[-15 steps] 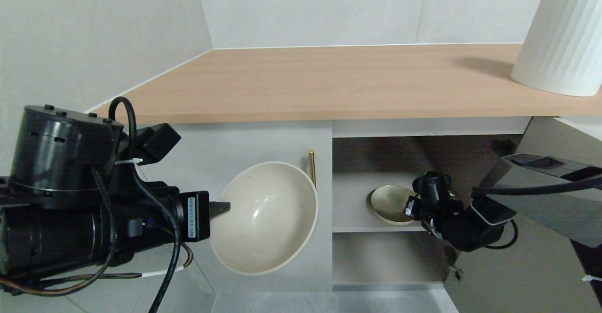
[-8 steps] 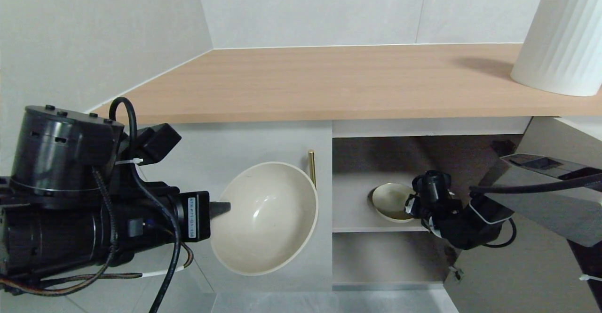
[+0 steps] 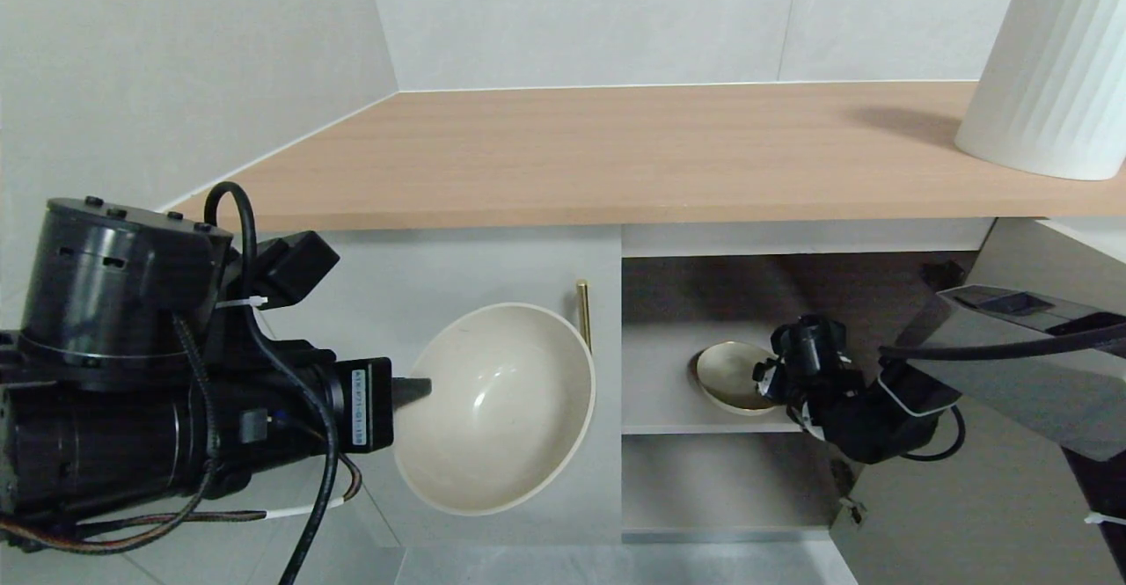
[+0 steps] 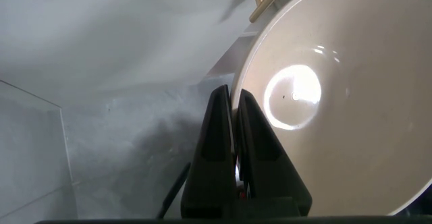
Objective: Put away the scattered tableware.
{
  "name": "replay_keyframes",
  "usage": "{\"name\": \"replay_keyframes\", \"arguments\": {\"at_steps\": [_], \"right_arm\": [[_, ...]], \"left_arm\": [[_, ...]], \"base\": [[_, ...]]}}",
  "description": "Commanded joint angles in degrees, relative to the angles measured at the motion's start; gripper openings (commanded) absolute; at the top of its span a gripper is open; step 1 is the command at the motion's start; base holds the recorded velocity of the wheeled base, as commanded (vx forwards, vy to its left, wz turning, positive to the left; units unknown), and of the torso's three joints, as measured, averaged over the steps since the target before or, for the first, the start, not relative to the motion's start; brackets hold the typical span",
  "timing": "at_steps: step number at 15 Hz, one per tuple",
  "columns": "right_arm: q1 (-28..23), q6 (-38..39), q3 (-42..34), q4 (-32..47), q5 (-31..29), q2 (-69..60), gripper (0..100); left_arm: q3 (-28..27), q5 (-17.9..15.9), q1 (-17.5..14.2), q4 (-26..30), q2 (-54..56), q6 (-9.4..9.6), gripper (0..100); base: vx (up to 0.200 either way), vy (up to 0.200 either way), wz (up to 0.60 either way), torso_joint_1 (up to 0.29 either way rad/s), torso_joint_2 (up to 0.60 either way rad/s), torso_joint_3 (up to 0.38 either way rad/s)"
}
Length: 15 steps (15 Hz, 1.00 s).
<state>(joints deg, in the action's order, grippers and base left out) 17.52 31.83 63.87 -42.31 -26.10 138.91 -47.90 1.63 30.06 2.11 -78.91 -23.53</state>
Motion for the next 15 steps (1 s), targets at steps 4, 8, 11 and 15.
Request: {"name": "replay_keyframes", "arguments": {"at_steps": [4,8,11,15], "right_arm": [[2.87,-0.19,-9.73,1.36,5.36,-15.51,100],[9.82,-7.13,-15.61,21.04,13.88,-37.31,100],[13.42,-10.30,-15.79,30.45,14.59,-44.61,100],[20.28,-10.91,-16.85,33.70,14.59,-48.74,100]], "left_arm": [[0.70,0.48,0.17,0.00,0.51,3.93,0],[0.70,1.27,2.46,0.09,-0.98,6.30,0],[0.70,5.40,5.18,0.00,-4.06,6.48,0],[-2.29,11.90,10.90,-0.26,-12.94,6.30,0]], "base": [[0.000,0.000,0.00,0.000,0.00,0.000],[0.000,0.000,0.00,0.000,0.00,0.000],[0.000,0.000,0.00,0.000,0.00,0.000],[0.000,0.000,0.00,0.000,0.00,0.000]]}}
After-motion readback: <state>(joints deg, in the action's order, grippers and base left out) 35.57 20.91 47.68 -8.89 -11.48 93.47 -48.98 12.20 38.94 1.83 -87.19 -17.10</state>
